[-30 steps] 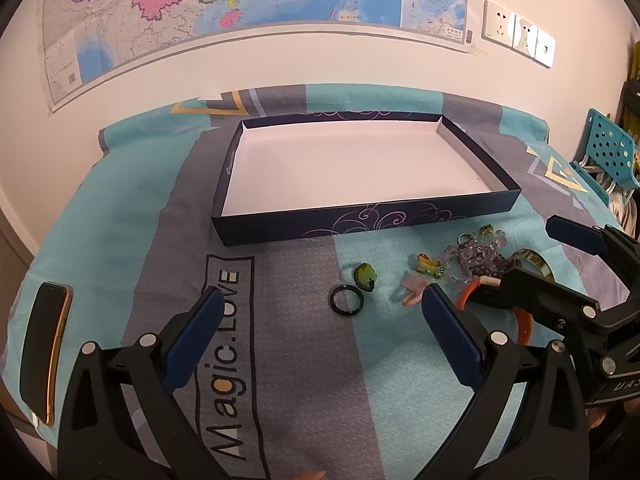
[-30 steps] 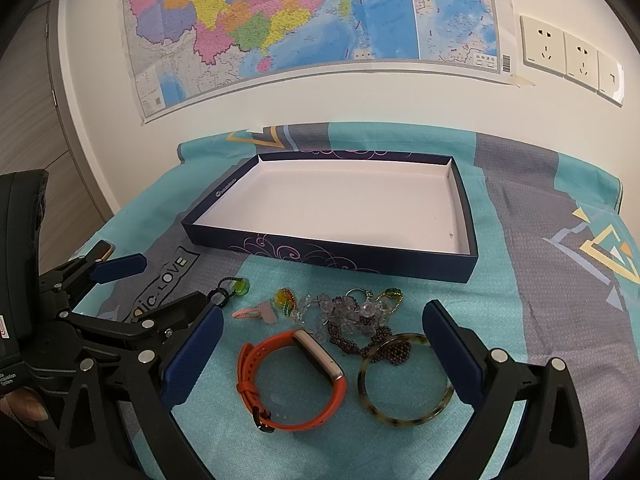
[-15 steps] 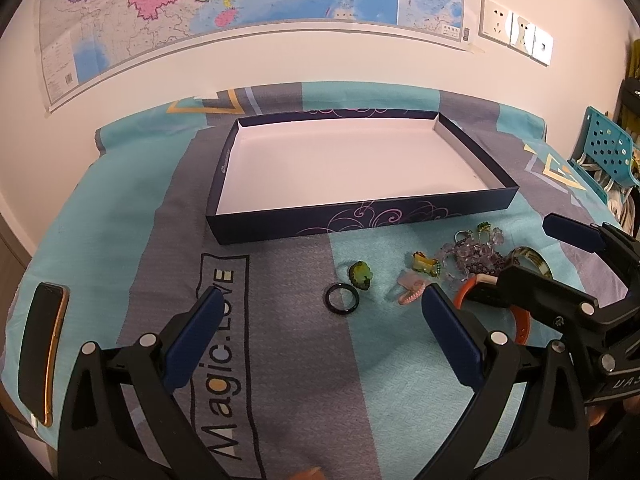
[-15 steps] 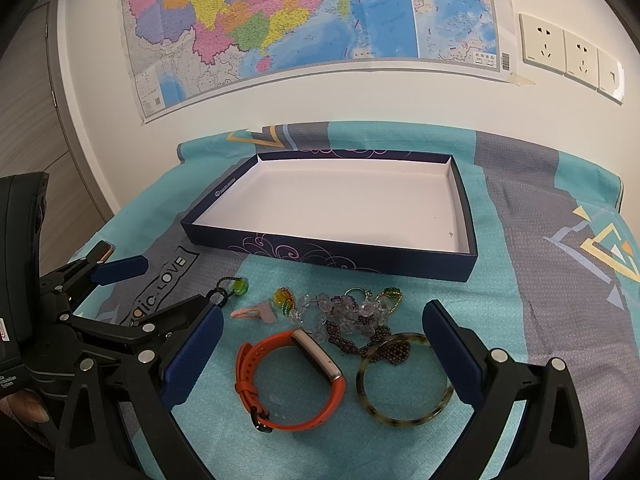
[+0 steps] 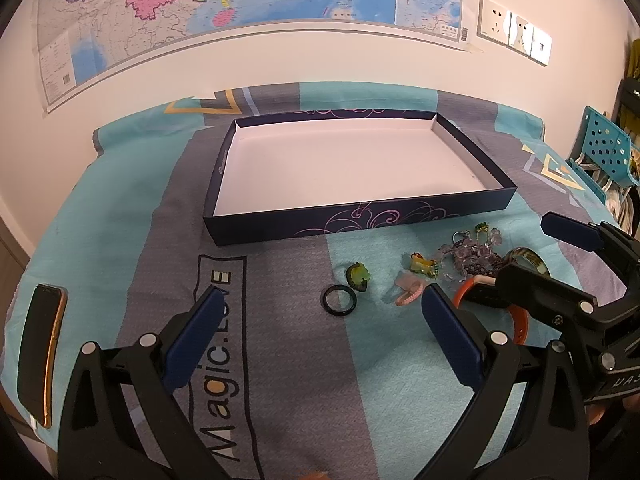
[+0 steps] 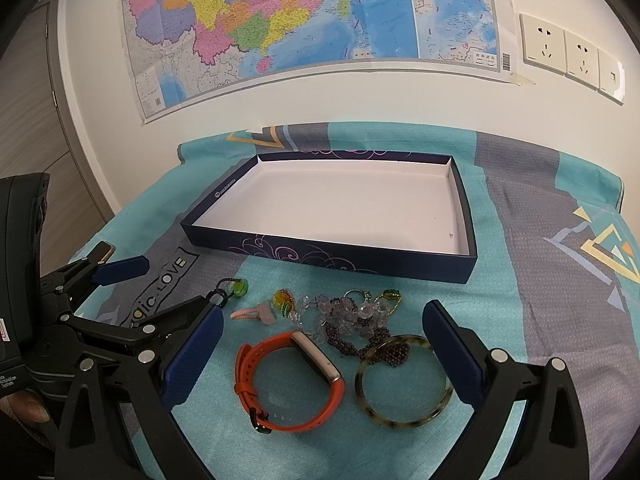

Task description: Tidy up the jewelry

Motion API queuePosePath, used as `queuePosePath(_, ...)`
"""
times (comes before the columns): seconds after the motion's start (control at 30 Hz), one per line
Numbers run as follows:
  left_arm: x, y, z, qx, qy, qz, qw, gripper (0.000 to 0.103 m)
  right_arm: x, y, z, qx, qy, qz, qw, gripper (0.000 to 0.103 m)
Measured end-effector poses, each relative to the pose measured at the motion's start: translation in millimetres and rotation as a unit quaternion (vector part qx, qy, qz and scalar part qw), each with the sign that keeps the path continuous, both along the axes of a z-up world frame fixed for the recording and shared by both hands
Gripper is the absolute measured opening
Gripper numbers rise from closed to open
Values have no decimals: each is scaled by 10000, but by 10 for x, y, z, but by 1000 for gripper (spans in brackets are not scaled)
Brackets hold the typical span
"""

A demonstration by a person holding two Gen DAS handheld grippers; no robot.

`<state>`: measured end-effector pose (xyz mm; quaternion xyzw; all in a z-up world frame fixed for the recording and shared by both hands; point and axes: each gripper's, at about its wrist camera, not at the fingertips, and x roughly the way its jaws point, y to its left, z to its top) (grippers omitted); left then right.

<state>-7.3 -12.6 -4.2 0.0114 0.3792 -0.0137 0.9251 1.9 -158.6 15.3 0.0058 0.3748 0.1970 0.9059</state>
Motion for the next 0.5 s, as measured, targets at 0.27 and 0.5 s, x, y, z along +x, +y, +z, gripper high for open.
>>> queuePosePath(0.27,7,-5,1,4,1,-5,10000,97,7,4,-2,2,11,7,10000,96)
queuePosePath(0.5,6,-3,1,2,0,-8,10000,97,11,2,-6,16,18,7,10000,96)
